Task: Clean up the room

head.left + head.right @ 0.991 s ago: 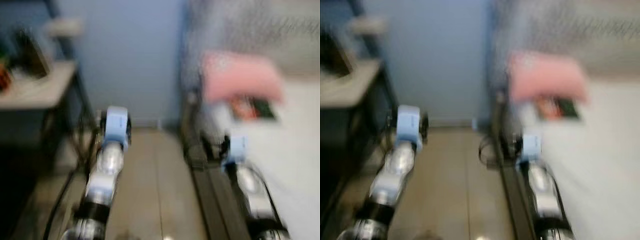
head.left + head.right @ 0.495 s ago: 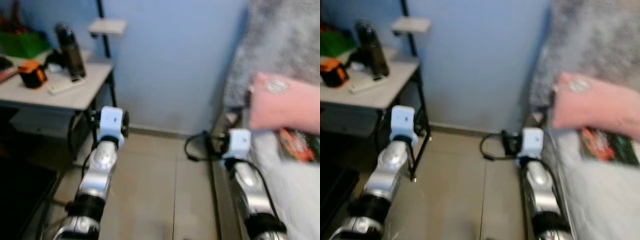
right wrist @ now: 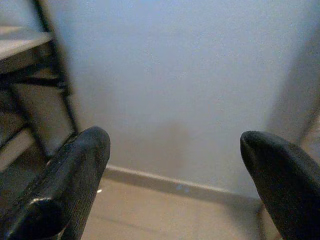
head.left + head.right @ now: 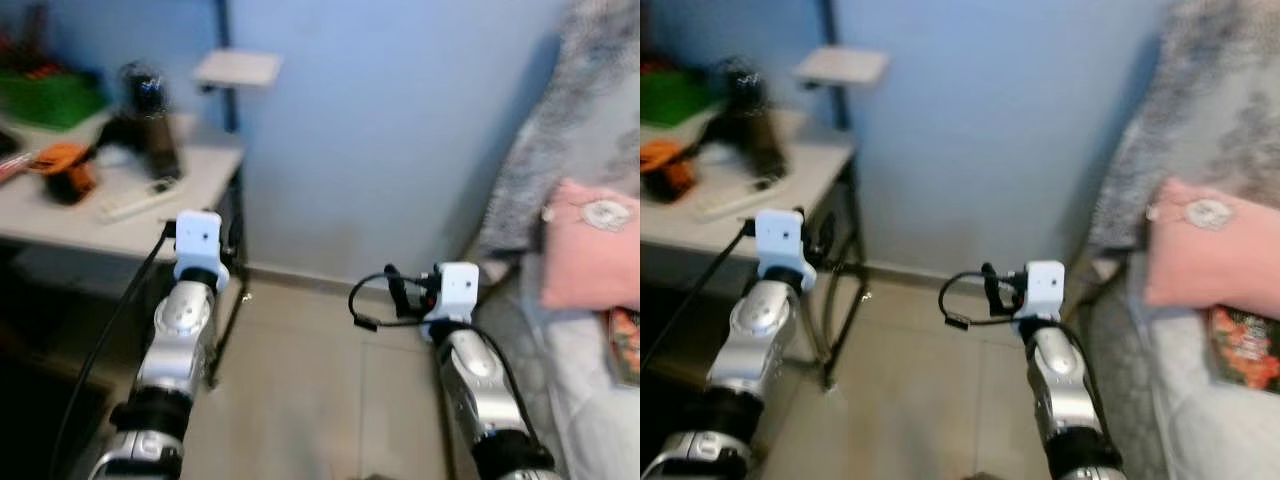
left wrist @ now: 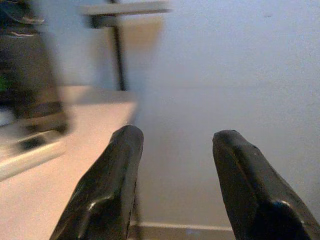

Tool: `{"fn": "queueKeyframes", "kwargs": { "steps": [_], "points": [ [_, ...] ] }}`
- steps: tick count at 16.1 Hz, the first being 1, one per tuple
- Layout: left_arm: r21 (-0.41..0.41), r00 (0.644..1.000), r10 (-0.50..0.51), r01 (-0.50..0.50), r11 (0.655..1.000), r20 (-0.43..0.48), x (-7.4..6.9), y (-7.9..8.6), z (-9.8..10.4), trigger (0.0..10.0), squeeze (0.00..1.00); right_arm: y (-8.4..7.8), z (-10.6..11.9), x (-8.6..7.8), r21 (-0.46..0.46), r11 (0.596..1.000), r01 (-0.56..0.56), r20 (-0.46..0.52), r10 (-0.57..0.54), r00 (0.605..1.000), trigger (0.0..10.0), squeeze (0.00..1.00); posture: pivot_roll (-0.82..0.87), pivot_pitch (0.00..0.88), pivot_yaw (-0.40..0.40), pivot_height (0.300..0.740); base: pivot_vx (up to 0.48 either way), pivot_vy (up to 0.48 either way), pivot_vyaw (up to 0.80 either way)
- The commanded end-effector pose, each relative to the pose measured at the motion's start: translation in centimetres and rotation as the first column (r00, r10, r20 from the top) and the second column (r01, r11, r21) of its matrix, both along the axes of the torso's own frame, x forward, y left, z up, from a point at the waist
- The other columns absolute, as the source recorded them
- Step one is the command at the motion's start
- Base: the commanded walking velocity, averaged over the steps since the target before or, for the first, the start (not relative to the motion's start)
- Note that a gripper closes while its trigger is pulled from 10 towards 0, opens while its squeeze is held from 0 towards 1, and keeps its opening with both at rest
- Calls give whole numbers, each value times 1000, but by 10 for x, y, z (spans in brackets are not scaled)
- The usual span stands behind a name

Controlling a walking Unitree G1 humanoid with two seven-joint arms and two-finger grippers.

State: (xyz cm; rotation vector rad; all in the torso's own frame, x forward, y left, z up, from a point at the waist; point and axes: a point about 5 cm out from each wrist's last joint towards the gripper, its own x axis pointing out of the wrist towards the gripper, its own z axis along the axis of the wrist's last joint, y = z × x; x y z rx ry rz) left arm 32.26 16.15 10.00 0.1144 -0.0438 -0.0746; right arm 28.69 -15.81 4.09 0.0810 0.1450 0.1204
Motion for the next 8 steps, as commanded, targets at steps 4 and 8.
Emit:
{"fn": "queueKeyframes", "kwargs": {
  "steps": [4,8],
  "points": [
    [22,1000,-19,19,1000,21,3,3,3,10000,0,4,8,9,-9,1000,-19,27,19,999,10000,59,122,0,-55,740,480,0,0],
    [43,1000,-16,15,999,20,-1,6,0,10000,0,12,-4,-4,-10,999,-44,-8,44,999,10000,59,122,0,-44,740,480,0,0]
  ]
}}
